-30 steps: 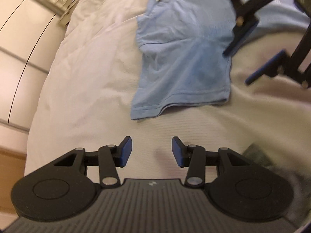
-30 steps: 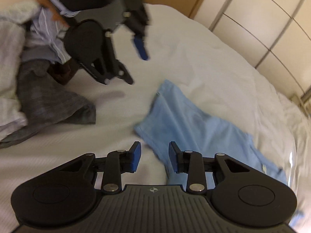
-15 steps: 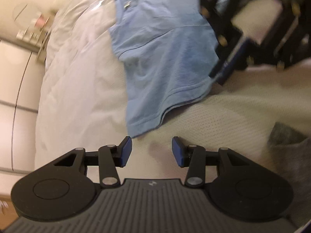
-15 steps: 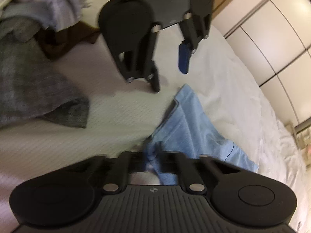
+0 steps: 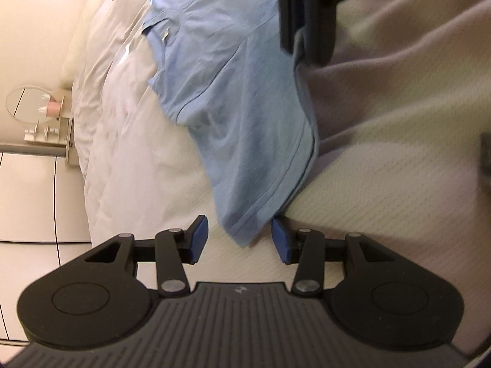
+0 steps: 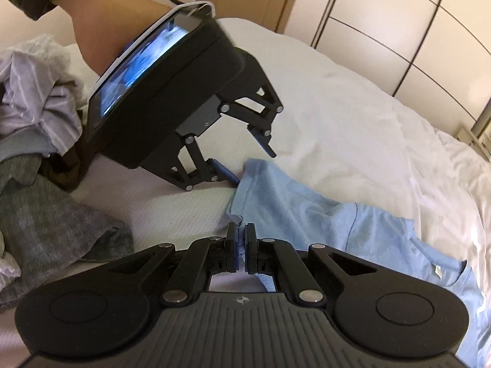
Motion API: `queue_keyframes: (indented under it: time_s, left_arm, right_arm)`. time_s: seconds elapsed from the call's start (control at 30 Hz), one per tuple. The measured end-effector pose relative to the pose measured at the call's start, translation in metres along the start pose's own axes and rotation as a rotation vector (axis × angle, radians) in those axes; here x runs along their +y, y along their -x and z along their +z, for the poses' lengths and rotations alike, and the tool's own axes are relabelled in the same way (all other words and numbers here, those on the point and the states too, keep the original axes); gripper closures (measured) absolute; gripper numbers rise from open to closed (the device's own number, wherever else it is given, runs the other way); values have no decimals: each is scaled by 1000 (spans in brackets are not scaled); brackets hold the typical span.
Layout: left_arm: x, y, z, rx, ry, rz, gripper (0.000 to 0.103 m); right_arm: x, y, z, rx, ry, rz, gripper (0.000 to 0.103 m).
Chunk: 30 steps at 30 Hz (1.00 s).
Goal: Fold clothes
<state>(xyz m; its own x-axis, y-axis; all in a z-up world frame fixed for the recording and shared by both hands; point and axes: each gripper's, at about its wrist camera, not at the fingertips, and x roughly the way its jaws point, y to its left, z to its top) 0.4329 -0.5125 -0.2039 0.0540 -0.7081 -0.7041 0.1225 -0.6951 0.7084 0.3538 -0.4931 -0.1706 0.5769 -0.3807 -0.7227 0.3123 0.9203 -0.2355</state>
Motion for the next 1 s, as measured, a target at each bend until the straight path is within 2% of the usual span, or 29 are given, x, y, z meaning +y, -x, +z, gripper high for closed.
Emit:
queue_keyframes:
  time_s: [0.07, 0.17, 0.3, 0.53, 0.6, 0.73, 0.9, 1.0]
  left_arm:
    - [10, -1, -4, 10, 72, -15, 62]
    - [-1, -3, -10, 10, -83, 28, 62]
    - [-22, -10, -19, -42, -297, 50, 69]
    - [-34, -22, -21, -149, -418, 141, 70]
    - [-33, -23, -21, -163, -420, 142, 74]
    - [-25, -20, -20, -161, -392, 92, 92]
    - [-1, -7, -7, -160, -344, 42, 95]
    - [21, -5, 7, -152, -324, 16, 95]
  right_arm:
    - [-3, 3, 0, 0, -16, 2, 103]
    - [-4, 4, -2, 4, -17, 3, 103]
    - [-5, 5, -6, 15, -32, 8, 103]
    - [-8, 20, -9, 7, -93, 1, 103]
    - [-8, 21, -8, 5, -99, 0, 103]
    - [-8, 22, -7, 3, -103, 1, 103]
    - [-10, 22, -7, -3, -121, 11, 103]
    - [-19, 26, -6, -9, -193, 23, 103]
